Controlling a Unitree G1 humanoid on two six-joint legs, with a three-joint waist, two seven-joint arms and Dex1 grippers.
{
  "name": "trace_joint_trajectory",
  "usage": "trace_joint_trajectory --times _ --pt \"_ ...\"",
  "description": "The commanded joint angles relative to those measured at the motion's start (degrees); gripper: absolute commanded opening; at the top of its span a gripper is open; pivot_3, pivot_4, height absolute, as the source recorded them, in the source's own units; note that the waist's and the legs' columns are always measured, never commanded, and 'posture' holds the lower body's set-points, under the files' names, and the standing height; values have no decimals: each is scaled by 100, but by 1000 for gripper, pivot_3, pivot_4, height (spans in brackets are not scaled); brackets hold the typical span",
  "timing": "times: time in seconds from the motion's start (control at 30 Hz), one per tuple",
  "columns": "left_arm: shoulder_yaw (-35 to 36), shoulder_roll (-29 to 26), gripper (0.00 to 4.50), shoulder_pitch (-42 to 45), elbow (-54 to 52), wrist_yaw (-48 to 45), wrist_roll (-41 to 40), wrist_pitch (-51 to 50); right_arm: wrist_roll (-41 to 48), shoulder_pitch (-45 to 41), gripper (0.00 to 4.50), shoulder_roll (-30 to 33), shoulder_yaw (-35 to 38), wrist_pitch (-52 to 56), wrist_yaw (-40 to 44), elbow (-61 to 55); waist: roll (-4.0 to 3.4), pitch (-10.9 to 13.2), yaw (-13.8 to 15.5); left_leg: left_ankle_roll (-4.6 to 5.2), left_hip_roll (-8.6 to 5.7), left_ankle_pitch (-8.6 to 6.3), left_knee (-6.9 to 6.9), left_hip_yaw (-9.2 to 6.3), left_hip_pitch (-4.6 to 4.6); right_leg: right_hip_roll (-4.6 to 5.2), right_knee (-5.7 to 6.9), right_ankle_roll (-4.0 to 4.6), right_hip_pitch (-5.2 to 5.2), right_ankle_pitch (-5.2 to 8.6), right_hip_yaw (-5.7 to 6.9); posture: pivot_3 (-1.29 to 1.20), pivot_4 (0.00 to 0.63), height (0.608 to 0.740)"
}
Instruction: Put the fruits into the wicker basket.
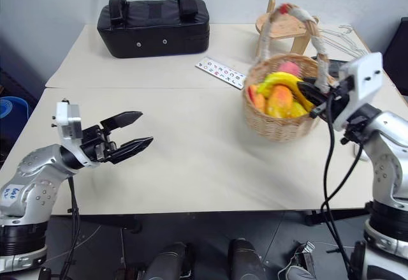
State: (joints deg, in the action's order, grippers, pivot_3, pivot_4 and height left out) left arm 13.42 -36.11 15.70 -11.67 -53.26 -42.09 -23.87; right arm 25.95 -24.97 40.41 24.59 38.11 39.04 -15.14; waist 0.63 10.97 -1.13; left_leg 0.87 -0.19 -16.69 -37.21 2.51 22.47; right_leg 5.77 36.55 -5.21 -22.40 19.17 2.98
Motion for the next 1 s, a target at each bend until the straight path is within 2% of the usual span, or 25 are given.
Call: trace_joint_trajectory --times 0.03,0.2,0.33,0.47,0.63,0.73,0.83,0.9,1.0 --pt "-112 41 4500 270 177 -192 124 190 -77 19 193 95 251 -401 -177 261 0 0 -21 3 0 2 0 7 -3 0 -1 0 -1 0 -4 0 150 740" --pt "-200 68 4500 437 359 -317 233 260 -173 -19 193 44 316 -891 -282 1272 0 0 -34 4 1 5 0 16 -12 -3 1 0 -2 0 -14 0 150 740" --pt "-250 76 4500 428 379 -400 280 269 -179 174 1463 254 284 -1050 -78 1558 0 0 -24 8 0 7 -2 17 -11 -1 16 -2 2 -1 -14 0 150 740" --pt "-206 20 4500 362 476 -505 364 302 -5 603 2799 617 470 -889 194 1093 -1 1 9 9 1 7 -1 17 -10 -1 15 -2 1 -1 -13 0 150 740" --pt "-200 -324 4500 102 660 -772 753 572 210 1637 4453 1058 1091 -1117 971 538 -2 1 100 11 4 6 -2 17 -11 -4 -6 -2 4 -1 -15 0 150 740" --pt "-259 -626 4500 -213 828 -1074 1156 985 361 2398 4453 1096 1569 -1660 1780 480 -2 1 110 13 4 4 2 16 -16 -4 -17 -2 9 -1 -13 0 150 740" --pt "-192 -775 4500 -523 997 -1217 1391 1371 78 3211 4453 924 1559 -2980 2590 409 -2 1 109 37 4 -10 8 16 -26 -2 -35 -3 22 -1 -13 0 150 740" --pt "-185 -817 4500 -798 1056 -1198 1638 1688 148 3594 4453 773 1162 -3463 3134 263 -2 1 103 48 6 -23 9 11 -42 -3 -48 -6 45 -3 -10 0 150 740" --pt "-211 -793 4500 -1067 1076 -1027 1920 1945 10 3634 4453 352 600 -4056 3166 372 0 1 72 43 11 -36 14 5 -76 -1 -65 -10 85 -6 -12 0 150 740"
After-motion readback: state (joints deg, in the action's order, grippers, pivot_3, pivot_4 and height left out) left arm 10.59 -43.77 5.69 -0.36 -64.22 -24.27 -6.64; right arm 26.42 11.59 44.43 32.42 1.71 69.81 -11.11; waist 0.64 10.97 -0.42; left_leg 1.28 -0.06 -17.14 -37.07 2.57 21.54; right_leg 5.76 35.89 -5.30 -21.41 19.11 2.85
